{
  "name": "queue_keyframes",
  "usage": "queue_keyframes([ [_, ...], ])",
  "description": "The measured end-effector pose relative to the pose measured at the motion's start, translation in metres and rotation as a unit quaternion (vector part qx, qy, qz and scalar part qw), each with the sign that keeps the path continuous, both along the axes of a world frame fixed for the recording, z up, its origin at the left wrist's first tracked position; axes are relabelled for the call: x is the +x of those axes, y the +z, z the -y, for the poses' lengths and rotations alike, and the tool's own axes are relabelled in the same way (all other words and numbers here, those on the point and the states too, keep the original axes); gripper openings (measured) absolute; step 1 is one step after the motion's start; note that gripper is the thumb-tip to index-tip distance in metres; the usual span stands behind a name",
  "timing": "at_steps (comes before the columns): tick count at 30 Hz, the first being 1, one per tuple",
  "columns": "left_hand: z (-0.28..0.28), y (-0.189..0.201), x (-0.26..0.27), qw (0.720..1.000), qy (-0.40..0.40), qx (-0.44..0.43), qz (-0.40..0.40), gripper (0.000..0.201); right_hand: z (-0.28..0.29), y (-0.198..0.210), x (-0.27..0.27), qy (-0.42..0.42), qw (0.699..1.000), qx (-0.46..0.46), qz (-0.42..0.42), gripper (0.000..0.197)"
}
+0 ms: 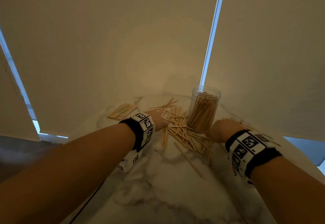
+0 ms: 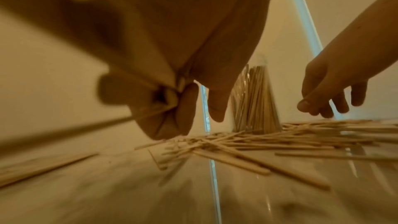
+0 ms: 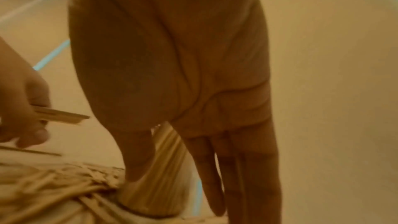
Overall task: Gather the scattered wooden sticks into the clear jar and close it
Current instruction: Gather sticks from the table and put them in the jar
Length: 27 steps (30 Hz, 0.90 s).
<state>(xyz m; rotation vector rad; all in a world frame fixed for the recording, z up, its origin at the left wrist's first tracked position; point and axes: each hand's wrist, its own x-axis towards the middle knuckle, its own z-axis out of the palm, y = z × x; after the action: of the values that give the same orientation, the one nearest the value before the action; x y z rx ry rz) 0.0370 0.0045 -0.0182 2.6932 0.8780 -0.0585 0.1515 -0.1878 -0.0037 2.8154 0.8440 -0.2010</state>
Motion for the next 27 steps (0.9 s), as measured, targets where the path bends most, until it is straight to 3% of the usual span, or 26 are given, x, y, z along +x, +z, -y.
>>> queue_keyframes([
  [3, 0.008, -0.010, 0.015, 0.997, -0.023, 0.025, -0.064, 0.072, 0.014, 0.001, 0.017, -0.060, 0.998, -0.010, -0.007, 0.049],
  [7, 0.019, -0.016, 0.031, 0.994, -0.054, 0.050, -0.083, 0.093, 0.026, 0.006, 0.019, -0.088, 0.994, -0.044, -0.050, 0.072],
  [10, 0.030, -0.013, 0.034, 0.990, -0.069, 0.070, -0.102, 0.083, 0.031, 0.001, 0.015, -0.059, 0.995, -0.028, -0.070, 0.083],
  [12, 0.035, -0.009, 0.033, 0.989, -0.077, 0.065, -0.112, 0.068, 0.029, 0.001, 0.008, -0.036, 0.997, -0.011, -0.075, 0.073],
  [15, 0.038, -0.004, 0.025, 0.987, -0.081, 0.067, -0.122, 0.047, 0.020, 0.007, -0.005, -0.005, 0.996, -0.010, -0.093, 0.040],
  [18, 0.036, -0.001, 0.015, 0.990, -0.060, 0.056, -0.115, 0.040, 0.012, 0.008, -0.019, 0.025, 0.993, -0.018, -0.113, 0.023],
  [23, 0.046, 0.008, -0.010, 0.984, -0.089, 0.065, -0.139, 0.037, 0.008, 0.008, -0.046, 0.043, 0.989, -0.020, -0.139, 0.016],
  [27, 0.051, 0.012, -0.025, 0.987, -0.083, 0.042, -0.130, 0.041, 0.009, 0.006, -0.064, 0.050, 0.992, -0.007, -0.118, 0.030],
])
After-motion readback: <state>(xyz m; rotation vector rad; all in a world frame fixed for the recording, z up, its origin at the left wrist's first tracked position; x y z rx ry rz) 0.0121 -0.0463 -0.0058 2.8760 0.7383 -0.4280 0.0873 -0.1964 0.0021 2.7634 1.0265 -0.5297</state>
